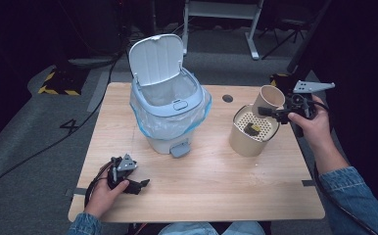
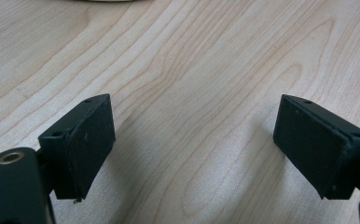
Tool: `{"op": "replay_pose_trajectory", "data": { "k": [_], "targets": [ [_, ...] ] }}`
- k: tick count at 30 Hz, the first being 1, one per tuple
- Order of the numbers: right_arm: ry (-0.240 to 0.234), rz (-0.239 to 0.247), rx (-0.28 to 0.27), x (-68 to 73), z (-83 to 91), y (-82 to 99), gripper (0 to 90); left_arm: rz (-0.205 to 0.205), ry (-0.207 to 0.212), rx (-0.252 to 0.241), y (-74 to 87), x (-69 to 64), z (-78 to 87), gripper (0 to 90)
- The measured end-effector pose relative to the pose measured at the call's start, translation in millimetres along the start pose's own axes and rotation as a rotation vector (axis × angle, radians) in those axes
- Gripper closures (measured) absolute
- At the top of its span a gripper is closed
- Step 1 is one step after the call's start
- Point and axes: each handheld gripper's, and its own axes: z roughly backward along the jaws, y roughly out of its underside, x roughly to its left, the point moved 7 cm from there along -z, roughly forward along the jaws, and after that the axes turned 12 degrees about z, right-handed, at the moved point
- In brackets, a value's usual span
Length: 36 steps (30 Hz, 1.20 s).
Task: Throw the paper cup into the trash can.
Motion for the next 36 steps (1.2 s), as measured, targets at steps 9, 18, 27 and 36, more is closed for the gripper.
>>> {"op": "replay_pose_trajectory", "data": {
  "k": [9,18,27,36],
  "targets": [
    [-0.091,0.053,-0.005,7.6,-18.2,-33.2,30.2,-0.001,0.0,0.0,0.0,0.0,0.0,13.0],
    [-0.139,0.074,-0.026,13.2,-36.4,-63.6,30.0,0.0,0.001,0.0,0.0,0.0,0.0,13.0],
    [-0.147,0.079,-0.038,22.0,-68.0,-97.1,29.8,-0.008,-0.001,0.003,-0.7,0.7,-0.4,12.4],
    [-0.156,0.093,-0.057,37.7,-105.7,-128.8,29.5,-0.007,-0.001,0.003,-0.6,0.7,-0.4,12.4]
  ]
}}
